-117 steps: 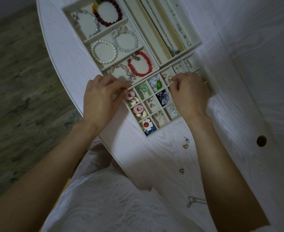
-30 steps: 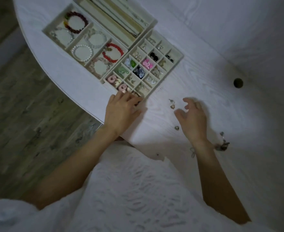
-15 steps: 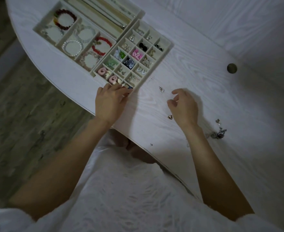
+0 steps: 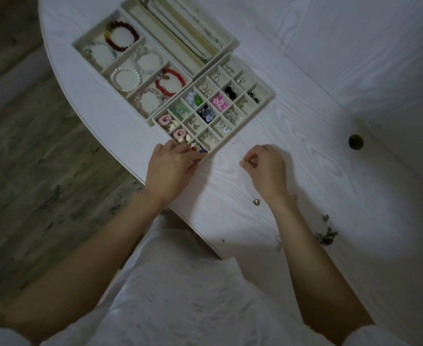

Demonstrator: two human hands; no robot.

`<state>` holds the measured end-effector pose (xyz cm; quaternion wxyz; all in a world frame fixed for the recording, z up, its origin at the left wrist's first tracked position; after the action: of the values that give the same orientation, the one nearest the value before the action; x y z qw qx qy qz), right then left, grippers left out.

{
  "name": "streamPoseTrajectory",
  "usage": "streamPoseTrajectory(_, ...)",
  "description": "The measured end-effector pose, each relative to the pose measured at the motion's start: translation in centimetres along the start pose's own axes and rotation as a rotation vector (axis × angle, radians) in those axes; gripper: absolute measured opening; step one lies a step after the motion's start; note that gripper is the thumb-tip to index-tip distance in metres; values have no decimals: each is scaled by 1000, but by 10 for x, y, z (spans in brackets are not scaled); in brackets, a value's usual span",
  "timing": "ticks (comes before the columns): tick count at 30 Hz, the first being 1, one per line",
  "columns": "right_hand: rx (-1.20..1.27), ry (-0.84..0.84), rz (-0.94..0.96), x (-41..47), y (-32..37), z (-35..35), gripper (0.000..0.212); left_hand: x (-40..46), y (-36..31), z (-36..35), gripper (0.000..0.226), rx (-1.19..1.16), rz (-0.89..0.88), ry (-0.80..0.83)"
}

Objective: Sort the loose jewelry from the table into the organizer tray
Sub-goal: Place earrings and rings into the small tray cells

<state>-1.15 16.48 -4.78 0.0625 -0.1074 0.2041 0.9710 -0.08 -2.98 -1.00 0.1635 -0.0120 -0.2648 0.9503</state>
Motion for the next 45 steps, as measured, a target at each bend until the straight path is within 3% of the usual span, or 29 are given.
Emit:
streamPoseTrajectory(5,196,15,-42,1,-4,12,14,2,1,-5,24,-24,-52,27)
streamPoseTrajectory(10,285,-28,61,7,12,34,13,5,10,-4,25,-162,-145,47)
streamPoseTrajectory(15,307,-47,126,56,42,59,17,30,43,38,21,-291,-24,-196)
streamPoseTrajectory(18,249,-103,138,102,62,60,18,51,77,54,24,-239,147,-273)
streamPoseTrajectory(21,185,-147,120,139,73,51,15,70,96,49,29,-215,208,-226)
streamPoseTrajectory(28,-69,-15,245,160,94,26,13,77,97,37,31,-272,189,-171)
streamPoseTrajectory(36,-73,-160,227,161,92,48,16,71,106,34,32,-278,190,-144)
streamPoseTrajectory(41,-293,-91,254,162,105,40,12,72,107,33,30,-267,185,-136)
streamPoseTrajectory(45,-429,-114,163,163,106,37,18,72,105,33,29,-268,184,-137)
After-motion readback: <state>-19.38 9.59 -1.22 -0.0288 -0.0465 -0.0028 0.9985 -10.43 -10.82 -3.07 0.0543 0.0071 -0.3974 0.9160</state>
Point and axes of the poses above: each hand's wrist, its own x-axis towards the middle knuckle, its own z-axis out of the back of the hand, y = z × x, the point moved 9 cm from there along x, towards the middle knuckle, and after that the axes turned 11 degrees about -x, right-handed, at the moved point
